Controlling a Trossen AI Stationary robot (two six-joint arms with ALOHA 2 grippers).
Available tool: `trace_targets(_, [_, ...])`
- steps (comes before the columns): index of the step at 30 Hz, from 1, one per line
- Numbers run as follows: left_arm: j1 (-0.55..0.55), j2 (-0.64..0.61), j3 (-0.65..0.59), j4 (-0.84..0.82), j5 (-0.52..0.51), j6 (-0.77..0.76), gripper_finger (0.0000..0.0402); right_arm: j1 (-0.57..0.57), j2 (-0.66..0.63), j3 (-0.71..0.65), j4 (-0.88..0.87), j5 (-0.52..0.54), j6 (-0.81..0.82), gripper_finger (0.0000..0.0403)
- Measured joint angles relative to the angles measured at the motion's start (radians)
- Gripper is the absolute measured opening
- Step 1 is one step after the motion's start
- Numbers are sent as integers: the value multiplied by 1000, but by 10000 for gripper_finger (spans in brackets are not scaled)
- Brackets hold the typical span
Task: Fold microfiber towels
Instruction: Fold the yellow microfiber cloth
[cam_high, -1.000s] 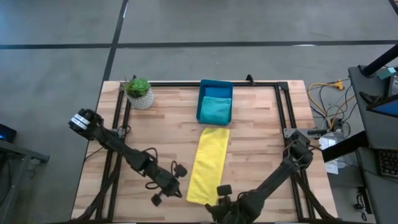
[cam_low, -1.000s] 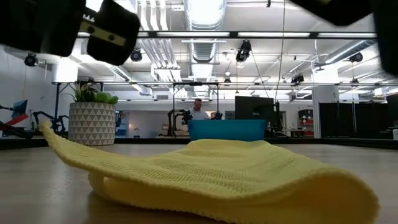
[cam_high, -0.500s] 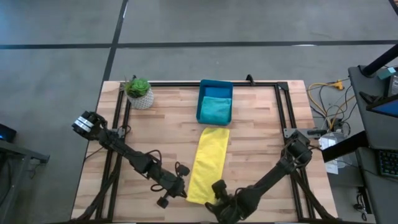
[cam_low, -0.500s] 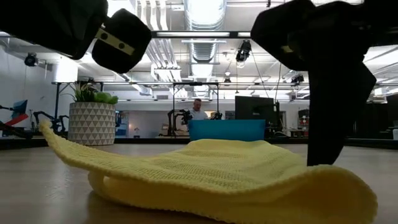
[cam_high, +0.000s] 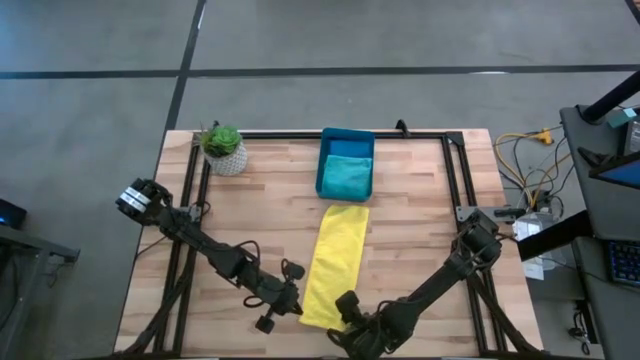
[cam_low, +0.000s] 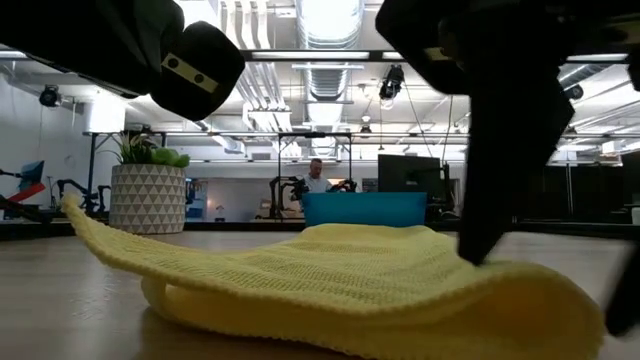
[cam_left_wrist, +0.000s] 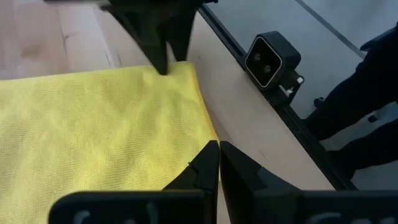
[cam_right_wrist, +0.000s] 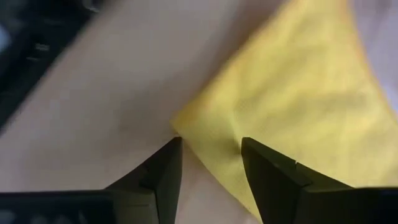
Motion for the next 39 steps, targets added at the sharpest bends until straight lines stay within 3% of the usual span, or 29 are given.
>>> trace_targets(3, [0,0,0,3,0,0,0,0,2,-22,51,-59,-47,151])
trace_targets(8, [0,0,0,3,-9,1,0,-3,0,-56,81,-64,-36,118])
trace_targets(15, [23,0,0,2,-171,-78,0,-3,-1,-71,114,-74,-31,21])
trace_targets(19, [95,1,-4,13,-226,-182,0,-2,1,-64,115,-72,-1,11])
trace_targets(25, [257,119,-26,212,-37,-265,0,12,1,-50,101,-60,13,9])
trace_targets(28, [307,194,-29,221,2,-338,0,17,1,-28,82,-59,38,9])
trace_targets(39, [287,284,-29,237,45,-414,0,5,-124,16,-24,-9,291,9])
